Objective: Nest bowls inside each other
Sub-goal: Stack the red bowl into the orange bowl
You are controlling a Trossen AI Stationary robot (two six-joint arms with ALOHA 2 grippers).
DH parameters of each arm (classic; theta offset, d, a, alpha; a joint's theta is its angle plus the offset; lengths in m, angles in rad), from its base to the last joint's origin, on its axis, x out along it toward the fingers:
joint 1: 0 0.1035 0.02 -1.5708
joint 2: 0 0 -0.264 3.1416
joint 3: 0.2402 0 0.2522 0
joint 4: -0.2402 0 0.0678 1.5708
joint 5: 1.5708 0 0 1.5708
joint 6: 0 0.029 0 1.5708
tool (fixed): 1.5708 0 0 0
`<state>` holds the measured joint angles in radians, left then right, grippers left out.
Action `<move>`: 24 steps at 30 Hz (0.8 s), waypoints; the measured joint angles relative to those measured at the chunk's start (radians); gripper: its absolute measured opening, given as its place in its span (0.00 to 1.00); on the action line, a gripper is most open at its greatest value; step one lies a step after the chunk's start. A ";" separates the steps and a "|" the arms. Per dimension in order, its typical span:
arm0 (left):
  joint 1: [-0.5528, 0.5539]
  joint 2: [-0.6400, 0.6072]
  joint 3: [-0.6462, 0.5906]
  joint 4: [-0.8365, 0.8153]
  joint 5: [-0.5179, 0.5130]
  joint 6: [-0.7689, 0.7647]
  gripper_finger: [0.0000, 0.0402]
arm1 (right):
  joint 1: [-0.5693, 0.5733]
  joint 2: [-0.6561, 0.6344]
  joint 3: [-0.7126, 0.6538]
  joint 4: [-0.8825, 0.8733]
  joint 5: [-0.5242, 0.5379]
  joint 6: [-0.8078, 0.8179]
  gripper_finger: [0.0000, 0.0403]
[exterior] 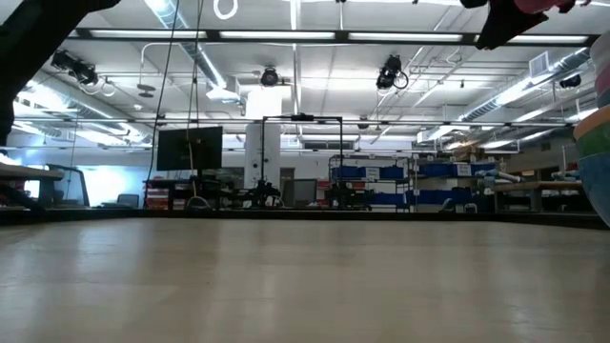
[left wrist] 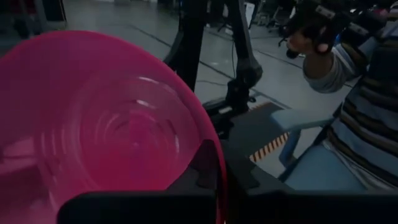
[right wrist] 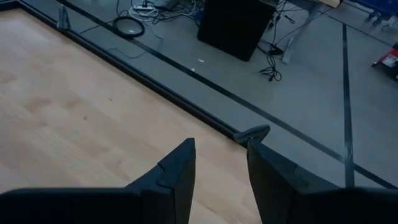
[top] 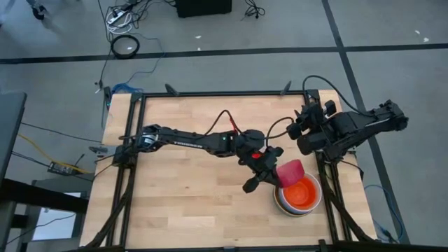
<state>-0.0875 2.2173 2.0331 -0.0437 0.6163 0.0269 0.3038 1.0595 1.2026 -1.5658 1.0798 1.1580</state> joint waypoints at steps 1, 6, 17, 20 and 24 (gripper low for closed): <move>0.000 0.000 0.001 0.011 0.000 0.000 0.01 | 0.000 0.000 0.000 0.001 0.000 0.000 0.33; -0.003 0.021 0.002 0.119 -0.001 0.017 0.01 | 0.000 0.000 0.000 0.001 0.000 0.000 0.33; -0.002 0.114 0.000 0.193 0.032 -0.082 0.01 | 0.000 0.000 0.000 0.001 -0.003 -0.001 0.32; -0.002 0.115 0.000 0.187 0.041 -0.087 0.01 | 0.000 0.000 0.000 0.001 -0.002 -0.001 0.32; -0.002 0.116 0.000 0.190 0.043 -0.086 0.01 | 0.000 0.000 0.000 0.001 -0.002 -0.001 0.32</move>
<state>-0.0898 2.3329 2.0331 0.1468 0.6597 -0.0593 0.3038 1.0595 1.2026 -1.5650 1.0778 1.1568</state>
